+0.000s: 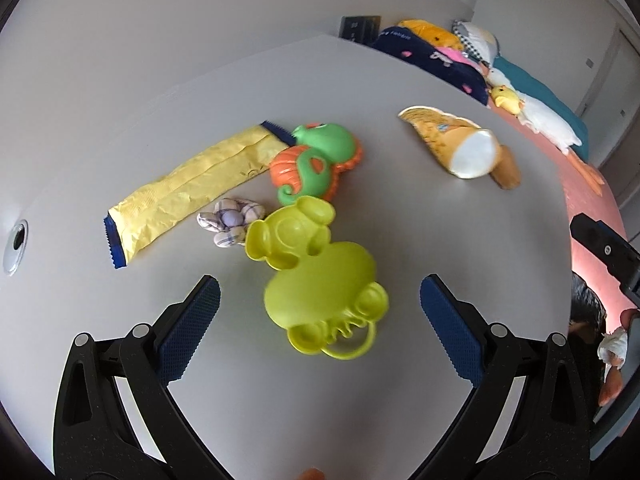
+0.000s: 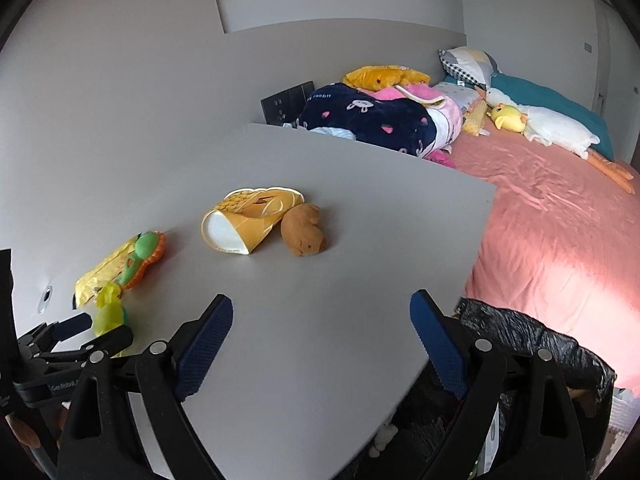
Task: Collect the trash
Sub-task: 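Move both grippers back over the remaining items on the table, then grasp the lime green toy with the left gripper while the right grasps the brown plush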
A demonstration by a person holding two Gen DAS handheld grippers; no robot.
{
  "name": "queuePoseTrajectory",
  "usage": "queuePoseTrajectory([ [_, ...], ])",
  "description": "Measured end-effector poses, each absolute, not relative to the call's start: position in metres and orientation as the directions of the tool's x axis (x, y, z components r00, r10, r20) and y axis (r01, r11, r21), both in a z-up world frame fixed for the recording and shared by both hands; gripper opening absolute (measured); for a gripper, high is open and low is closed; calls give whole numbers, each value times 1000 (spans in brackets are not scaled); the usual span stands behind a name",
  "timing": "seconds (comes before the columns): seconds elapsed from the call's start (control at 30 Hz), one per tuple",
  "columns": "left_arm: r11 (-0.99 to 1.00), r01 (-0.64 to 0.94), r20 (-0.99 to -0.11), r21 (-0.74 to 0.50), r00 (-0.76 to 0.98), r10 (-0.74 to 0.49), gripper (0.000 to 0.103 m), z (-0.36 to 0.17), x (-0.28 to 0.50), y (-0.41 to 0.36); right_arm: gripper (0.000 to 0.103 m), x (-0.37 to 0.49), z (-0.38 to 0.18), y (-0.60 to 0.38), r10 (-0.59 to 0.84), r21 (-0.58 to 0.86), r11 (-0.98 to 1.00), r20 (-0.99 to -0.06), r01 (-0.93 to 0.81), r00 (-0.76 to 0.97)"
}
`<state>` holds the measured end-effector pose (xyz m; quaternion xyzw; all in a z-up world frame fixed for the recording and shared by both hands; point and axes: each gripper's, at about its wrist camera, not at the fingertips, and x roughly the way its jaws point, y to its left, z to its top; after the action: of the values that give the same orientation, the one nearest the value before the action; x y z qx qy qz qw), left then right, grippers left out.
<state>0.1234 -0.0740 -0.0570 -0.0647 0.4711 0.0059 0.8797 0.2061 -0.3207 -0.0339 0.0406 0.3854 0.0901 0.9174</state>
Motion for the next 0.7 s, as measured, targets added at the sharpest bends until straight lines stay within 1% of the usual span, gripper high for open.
queuePoseTrajectory([
  [0.07,989,-80,-840,-123,540,-61,89,-61,127,-70,90,216,-37,-316,188,132,982,-709,-134,680],
  [0.23,991,-86,-834,-107,550,-43,79,-59,134,-66,90,241,-46,-305,158,88,987,-732,-138,663],
  [0.33,991,-89,-826,-96,563,-30,66,-59,134,-64,90,256,-50,-297,147,71,987,-744,-141,652],
  [0.37,992,-87,-824,-95,566,-29,59,-59,133,-63,90,259,-51,-295,143,65,988,-746,-143,650],
  [0.4,991,-79,-821,-104,569,-41,57,-58,133,-62,90,263,-52,-294,138,57,988,-749,-144,648],
  [0.57,987,-53,-821,-153,563,-97,56,-57,131,-56,90,281,-57,-285,120,34,989,-760,-146,639],
  [0.7,979,-27,-821,-200,549,-153,54,-54,131,-52,89,294,-61,-281,108,24,990,-769,-141,631],
])
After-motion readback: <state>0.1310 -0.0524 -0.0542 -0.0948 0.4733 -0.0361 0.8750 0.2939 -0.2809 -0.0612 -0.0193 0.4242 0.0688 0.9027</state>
